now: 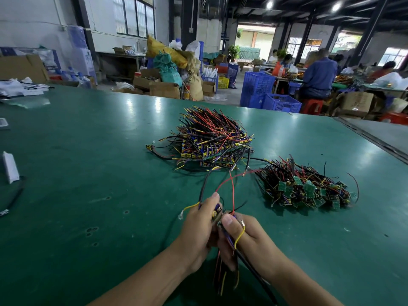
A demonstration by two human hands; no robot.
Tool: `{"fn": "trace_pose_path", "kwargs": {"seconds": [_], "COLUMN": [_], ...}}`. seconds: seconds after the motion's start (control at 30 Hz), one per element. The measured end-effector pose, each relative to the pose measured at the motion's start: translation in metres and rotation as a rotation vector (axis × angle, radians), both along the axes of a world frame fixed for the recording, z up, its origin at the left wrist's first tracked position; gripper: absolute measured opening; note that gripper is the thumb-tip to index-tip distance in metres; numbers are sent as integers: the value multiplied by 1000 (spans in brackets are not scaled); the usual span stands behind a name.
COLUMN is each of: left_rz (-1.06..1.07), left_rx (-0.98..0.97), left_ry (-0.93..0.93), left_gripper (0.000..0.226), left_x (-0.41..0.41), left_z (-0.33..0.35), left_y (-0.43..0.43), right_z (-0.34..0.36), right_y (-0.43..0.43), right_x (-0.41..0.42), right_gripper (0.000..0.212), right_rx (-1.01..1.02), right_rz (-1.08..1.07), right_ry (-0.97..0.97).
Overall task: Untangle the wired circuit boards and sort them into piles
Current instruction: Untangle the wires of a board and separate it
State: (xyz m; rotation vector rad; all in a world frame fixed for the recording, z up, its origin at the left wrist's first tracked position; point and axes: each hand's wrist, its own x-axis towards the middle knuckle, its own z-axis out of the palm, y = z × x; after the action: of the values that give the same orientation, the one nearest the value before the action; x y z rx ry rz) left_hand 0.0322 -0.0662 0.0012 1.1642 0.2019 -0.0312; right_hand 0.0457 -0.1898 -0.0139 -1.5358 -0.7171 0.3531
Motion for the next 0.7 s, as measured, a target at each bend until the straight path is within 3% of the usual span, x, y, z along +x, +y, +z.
{"fn": "trace_pose_path", "kwargs": {"seconds": [0.27,0.37,0.43,0.53,0.6,0.7], "left_rz": [-27,25,93,159,149,91], "left_rx": [10,200,346,319,314,372], "left_ry": [-34,-19,-45,-109,-157,-264], "left_gripper": [37,42,41,31,22,13], "left_x": [6,12,18,24,24,22], "left_z": [-6,-13,-16,-19,-19,-18], "left_y": [0,3,4,6,8,9], "right_z": [2,0,-2,-3,-3,2], "right_y": [-2,-4,-6,-6,-6,-6], "right_x": [4,9,13,18,21,23], "right_gripper": [55,56,47,19,35,40], "right_rx": [29,14,-15,-6,25,165], "right_rz": [-55,-177,-284,-380,-393,-426], "right_ry": [23,59,33,62,126,174]}}
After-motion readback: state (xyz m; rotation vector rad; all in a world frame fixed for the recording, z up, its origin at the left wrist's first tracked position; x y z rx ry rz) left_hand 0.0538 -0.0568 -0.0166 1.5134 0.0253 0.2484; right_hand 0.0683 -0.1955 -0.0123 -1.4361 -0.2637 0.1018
